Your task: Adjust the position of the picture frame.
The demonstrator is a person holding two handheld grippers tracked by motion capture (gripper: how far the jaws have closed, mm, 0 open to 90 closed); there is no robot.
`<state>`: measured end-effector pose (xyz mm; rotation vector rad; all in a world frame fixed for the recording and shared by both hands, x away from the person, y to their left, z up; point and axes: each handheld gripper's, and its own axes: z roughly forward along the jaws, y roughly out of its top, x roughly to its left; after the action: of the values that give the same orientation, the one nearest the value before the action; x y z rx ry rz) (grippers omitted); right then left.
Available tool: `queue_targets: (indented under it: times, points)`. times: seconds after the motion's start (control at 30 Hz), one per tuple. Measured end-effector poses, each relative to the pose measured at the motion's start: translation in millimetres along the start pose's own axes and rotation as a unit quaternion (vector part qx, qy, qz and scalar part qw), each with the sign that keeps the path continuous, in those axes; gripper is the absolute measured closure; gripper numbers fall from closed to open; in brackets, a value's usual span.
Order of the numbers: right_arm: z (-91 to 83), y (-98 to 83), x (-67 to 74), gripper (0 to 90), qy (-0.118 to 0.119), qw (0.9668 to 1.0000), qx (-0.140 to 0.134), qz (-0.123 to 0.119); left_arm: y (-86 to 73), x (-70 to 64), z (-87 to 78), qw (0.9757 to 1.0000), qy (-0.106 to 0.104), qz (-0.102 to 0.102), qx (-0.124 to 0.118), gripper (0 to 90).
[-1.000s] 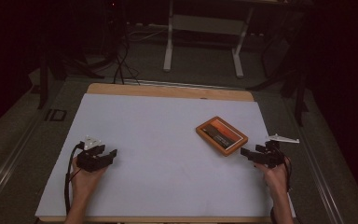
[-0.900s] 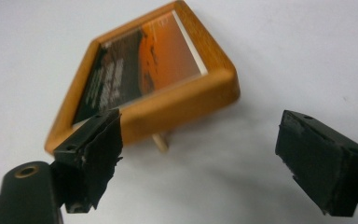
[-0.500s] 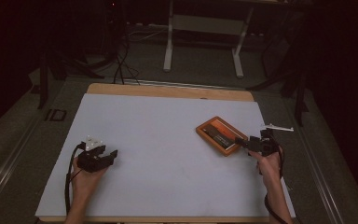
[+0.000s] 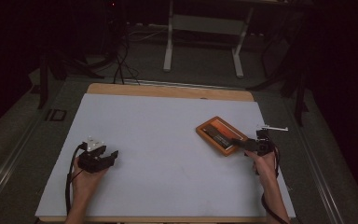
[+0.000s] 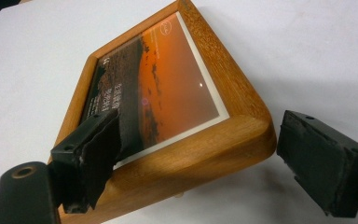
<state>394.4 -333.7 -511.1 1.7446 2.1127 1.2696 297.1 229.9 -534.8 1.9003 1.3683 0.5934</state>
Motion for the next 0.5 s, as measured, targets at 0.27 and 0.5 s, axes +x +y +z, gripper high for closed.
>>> queue_targets:
  times: [0.27, 0.5]
  points:
    - [4.2, -0.6, 3.2, 14.9, 0.015, 0.9999, 0.005, 0.0, 0.1, -0.8, -0.3, 1.0, 0.003, 0.001, -0.002, 44.3]
    - [5.0, -0.9, 3.2, 15.2, 0.018, 0.9998, 0.005, 0.0, 0.2, -1.9, 0.5, 1.0, 0.003, 0.004, 0.0, 44.4]
